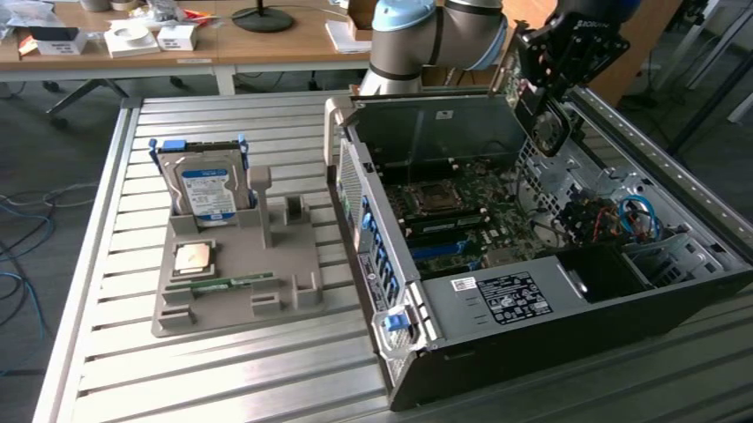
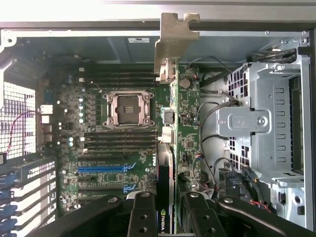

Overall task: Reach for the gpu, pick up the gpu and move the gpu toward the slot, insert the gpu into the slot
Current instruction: 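Insert the gpu into the slot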

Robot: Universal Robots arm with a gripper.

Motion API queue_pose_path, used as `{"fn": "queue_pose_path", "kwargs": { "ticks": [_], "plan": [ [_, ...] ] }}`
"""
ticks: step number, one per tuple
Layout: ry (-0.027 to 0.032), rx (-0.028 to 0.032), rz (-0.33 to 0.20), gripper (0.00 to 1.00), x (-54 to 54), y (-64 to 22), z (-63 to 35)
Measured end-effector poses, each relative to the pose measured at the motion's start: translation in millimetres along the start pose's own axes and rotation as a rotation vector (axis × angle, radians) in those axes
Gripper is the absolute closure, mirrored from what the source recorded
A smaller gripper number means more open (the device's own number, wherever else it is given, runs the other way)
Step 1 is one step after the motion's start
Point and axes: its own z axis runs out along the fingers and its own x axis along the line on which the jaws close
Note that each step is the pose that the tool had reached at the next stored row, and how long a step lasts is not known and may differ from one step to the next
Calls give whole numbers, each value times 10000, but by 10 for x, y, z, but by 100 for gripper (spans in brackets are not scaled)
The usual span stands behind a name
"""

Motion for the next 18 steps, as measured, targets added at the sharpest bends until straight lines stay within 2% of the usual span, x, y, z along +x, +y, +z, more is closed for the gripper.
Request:
{"fn": "queue_pose_path", "kwargs": {
  "ticks": [5,18],
  "plan": [
    [44,-10,-469,73,-1,0,2],
    [241,-52,-2580,73,0,-1,9]
  ]
}}
